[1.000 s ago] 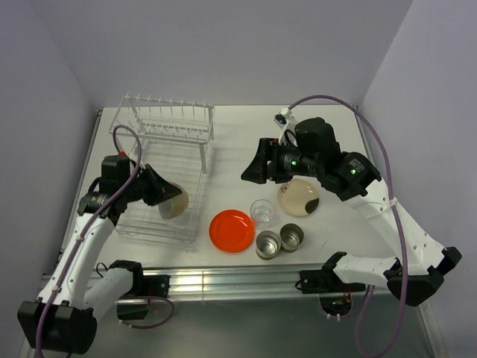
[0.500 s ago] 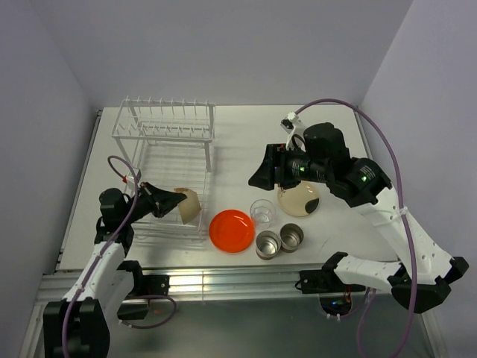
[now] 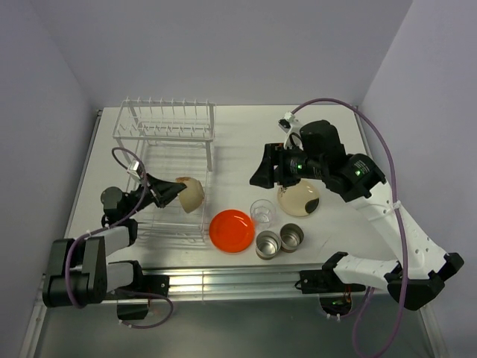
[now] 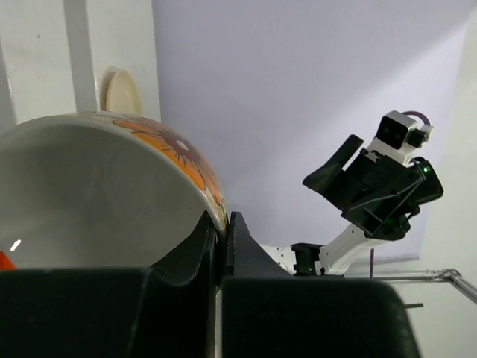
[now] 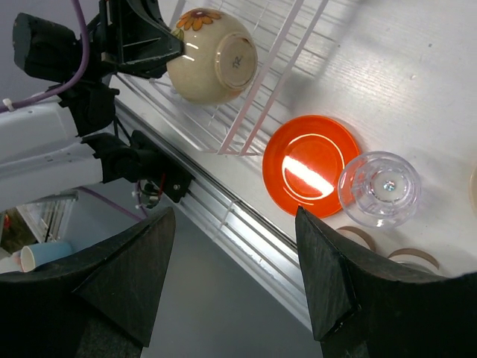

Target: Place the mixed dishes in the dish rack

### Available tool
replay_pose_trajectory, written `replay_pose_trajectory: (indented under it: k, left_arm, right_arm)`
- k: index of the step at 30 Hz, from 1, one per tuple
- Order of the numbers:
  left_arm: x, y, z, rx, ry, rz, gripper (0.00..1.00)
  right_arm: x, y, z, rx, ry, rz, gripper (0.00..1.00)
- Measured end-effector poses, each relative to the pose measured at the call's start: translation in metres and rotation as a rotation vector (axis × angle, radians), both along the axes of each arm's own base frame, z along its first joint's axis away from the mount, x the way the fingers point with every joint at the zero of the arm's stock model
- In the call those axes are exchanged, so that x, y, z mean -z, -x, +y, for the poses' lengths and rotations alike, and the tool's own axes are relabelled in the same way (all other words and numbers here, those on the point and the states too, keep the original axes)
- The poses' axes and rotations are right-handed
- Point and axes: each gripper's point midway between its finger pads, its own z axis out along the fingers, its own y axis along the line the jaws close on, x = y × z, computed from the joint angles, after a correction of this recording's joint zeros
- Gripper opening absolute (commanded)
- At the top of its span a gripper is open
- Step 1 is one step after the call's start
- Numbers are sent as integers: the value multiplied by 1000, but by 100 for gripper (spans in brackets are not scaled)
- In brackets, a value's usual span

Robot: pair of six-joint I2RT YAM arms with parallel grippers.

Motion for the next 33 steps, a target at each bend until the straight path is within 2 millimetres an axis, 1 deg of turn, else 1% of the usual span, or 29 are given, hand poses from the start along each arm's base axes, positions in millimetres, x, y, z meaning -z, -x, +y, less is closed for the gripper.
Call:
replay_pose_trajectory:
  k: [2, 6, 10, 14, 15, 18, 21, 23, 26, 29, 33]
  left_arm:
    - [-2, -2, -1, 11, 11, -18, 0]
    - [4, -6, 0, 15, 22, 6, 0]
    - [6, -7, 1, 15, 17, -5, 0]
    - [8, -8, 0, 18, -2, -17, 0]
    - [9, -9, 0, 20, -11, -18, 0]
    - [15, -13, 0, 24, -40, -5, 0]
    - [23, -16, 1, 24, -71, 22, 0]
    - [27, -16, 1, 23, -83, 30, 0]
    - [28, -16, 1, 24, -83, 30, 0]
    - [27, -17, 1, 23, -76, 35, 0]
    - [19, -13, 1, 18, -93, 26, 0]
  right_arm:
    - [1, 0, 0, -7, 2, 2, 72]
    - [-1, 3, 4, -37, -13, 6, 72]
    - [-2, 2, 15, -71, -47, 17, 72]
    - [5, -6, 36, -109, -98, 68, 69]
    - [9, -8, 41, -117, -106, 85, 66]
    - [18, -14, 57, -132, -115, 125, 62]
    - [26, -17, 71, -147, -125, 158, 61]
    - [26, -18, 78, -153, -140, 170, 61]
    - [21, -17, 85, -166, -168, 171, 61]
    - [17, -16, 89, -178, -187, 162, 63]
    - [18, -15, 90, -182, -187, 163, 66]
